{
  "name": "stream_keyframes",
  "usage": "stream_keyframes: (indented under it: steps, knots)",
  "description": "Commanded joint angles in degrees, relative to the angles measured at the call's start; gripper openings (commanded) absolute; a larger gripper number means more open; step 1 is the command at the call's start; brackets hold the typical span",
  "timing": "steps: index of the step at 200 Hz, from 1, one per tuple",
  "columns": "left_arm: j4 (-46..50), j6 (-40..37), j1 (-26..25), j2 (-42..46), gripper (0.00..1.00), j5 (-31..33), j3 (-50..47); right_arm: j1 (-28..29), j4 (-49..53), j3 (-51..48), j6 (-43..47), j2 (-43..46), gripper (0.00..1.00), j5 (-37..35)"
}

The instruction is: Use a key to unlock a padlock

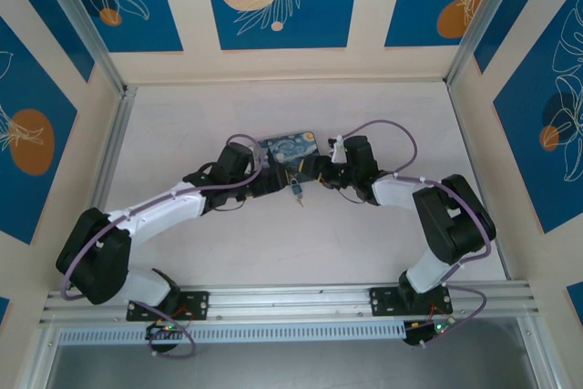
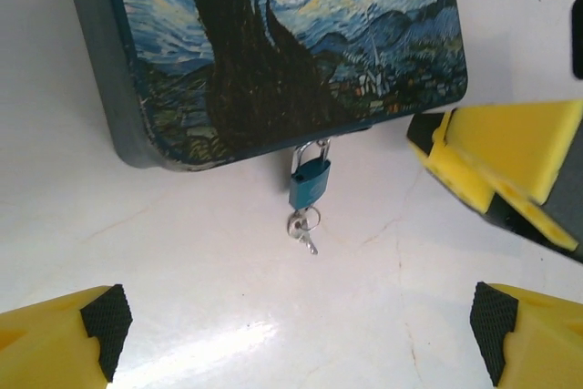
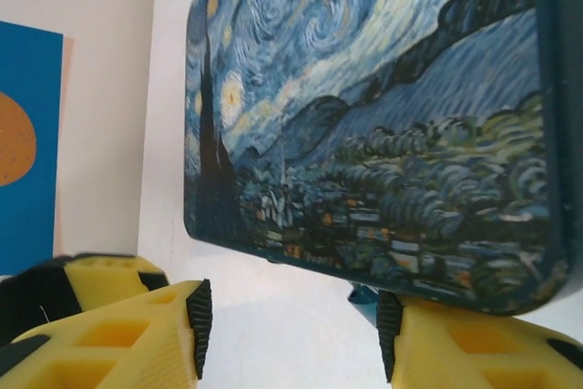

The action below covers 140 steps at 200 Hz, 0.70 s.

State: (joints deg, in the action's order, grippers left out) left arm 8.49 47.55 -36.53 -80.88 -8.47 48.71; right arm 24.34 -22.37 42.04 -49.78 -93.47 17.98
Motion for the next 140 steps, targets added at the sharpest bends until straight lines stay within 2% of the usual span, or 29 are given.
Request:
stream_keyframes:
  steps: [1,54,140]
  knots:
    - [1.58,-1.78,1.54,-1.43,0.97,0.26,2.18,0.62,1.77,1.46,2.99,0.15,0.49,1.42]
    - [1.98,-3.76,5.40,-4.82,0.97,-2.40,5.06,3.12,3.16,-2.64,8.29,-0.74,0.46,-1.69]
    - [1.73,-4.40,8.58,-7.42,0.98,-5.49,7.72,7.95,8.70,3.04,17.98,-8.53,0.46,-8.67]
